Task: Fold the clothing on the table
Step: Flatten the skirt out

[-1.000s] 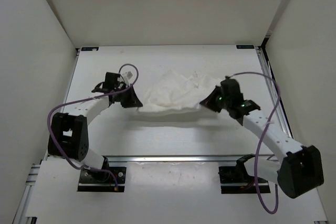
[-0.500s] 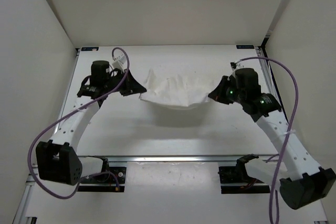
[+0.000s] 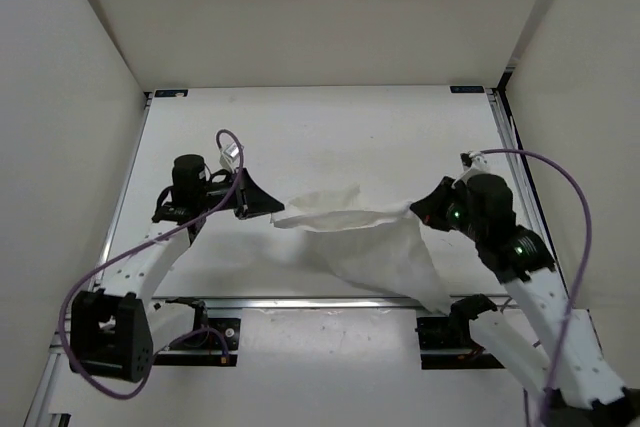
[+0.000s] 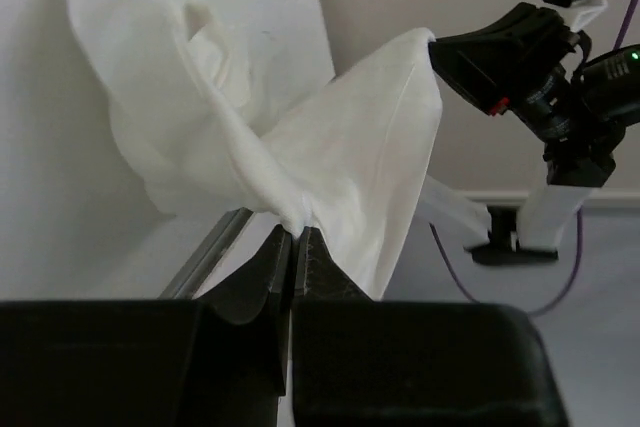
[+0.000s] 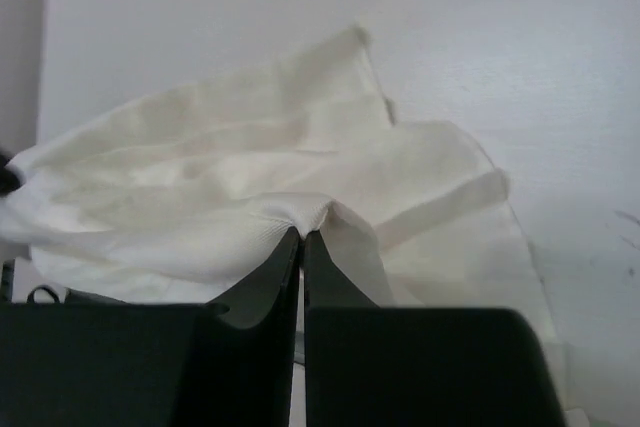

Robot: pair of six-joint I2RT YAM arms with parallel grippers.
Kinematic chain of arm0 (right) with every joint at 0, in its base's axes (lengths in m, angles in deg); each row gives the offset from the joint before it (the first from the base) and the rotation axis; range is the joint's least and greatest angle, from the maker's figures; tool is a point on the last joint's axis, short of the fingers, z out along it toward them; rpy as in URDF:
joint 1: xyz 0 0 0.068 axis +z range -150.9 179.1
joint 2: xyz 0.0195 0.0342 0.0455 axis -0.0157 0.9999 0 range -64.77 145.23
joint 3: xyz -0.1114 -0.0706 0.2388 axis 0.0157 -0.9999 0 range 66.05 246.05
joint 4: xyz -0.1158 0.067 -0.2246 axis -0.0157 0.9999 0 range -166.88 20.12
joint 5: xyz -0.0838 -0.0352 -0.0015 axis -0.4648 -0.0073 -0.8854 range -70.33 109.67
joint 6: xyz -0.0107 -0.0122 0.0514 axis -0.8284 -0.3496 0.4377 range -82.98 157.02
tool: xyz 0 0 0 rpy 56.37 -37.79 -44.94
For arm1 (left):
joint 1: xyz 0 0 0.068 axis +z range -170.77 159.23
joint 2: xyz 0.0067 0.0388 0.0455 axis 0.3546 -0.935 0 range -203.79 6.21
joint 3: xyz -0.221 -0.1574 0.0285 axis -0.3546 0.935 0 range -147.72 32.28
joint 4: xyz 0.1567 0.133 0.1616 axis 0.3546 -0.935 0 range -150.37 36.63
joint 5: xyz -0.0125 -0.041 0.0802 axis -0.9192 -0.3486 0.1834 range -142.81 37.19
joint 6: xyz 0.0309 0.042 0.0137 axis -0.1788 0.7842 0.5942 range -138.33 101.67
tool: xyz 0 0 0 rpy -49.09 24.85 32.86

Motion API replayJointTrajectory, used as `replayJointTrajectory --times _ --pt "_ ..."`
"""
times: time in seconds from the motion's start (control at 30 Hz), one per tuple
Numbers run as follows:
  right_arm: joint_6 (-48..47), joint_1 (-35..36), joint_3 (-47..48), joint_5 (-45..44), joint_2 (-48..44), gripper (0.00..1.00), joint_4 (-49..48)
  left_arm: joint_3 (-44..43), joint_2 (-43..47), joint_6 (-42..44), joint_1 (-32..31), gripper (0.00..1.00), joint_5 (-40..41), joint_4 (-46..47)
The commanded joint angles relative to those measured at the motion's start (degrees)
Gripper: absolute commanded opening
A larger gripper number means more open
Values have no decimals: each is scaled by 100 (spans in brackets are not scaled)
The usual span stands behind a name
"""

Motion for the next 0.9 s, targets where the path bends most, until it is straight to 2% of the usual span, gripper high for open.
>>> replayJointTrajectory --times 0.0,0.03,0.07,0.1,0.13,0.2,0.23,0.27,0.3,0.33,0.4,0.43,0.5,0.57,0.63,0.77,0.87 --pt "-163 -2322 -659 1985 793 0 -477 55 -402 -372 178 0 388 558" --pt "-146 -3202 -974 2912 1100 0 -896 -233 -716 -74 179 0 678 268" --pt "-93 -3541 -1168 3409 1277 0 -1361 -436 -1058 59 153 0 916 13" --pt "-119 -3858 -1127 3466 1714 0 -1531 -908 -1253 322 83 0 1205 -294" --pt "-276 -3861 -822 3118 2189 0 -1681 -1174 -1673 446 -5 0 1339 -393" --pt "-959 -3484 606 2317 3017 0 -1464 -2401 -2727 404 -50 0 1515 -368" --pt "-1059 -3370 1014 2254 3576 0 -1428 -2746 -3036 308 -41 0 1524 -385" --pt "-1277 -3369 1819 2210 3826 0 -1332 -3533 -3561 220 -32 0 1455 -315" --pt "-1349 -3351 2175 2192 4246 0 -1314 -4411 -3810 45 46 0 1454 -288" --pt "-1445 -3360 2892 2070 4607 0 -1296 -4803 -4274 -175 108 0 1411 -245" --pt "-1630 -3395 4316 1999 5101 0 -1078 -6294 -4987 -517 222 0 1331 -95" --pt "-1657 -3404 4636 1990 5364 0 -1041 -6779 -5060 -694 310 0 1305 192" --pt "-1833 -3369 5366 1868 5462 0 -1023 -6802 -4948 -1158 520 0 1227 998" --pt "-1877 -3299 5422 1988 5358 0 -1049 -6618 -4738 -1477 688 0 980 1425" --pt "-1859 -3212 4949 2069 5035 0 -1233 -5909 -4386 -1434 828 0 909 1627" --pt "-1904 -2798 3341 1858 4305 0 -1427 -4475 -3515 -1136 1092 0 900 1672" --pt "-1562 -2763 2014 2199 3830 0 -1506 -2677 -2945 -1030 1014 0 953 1742"
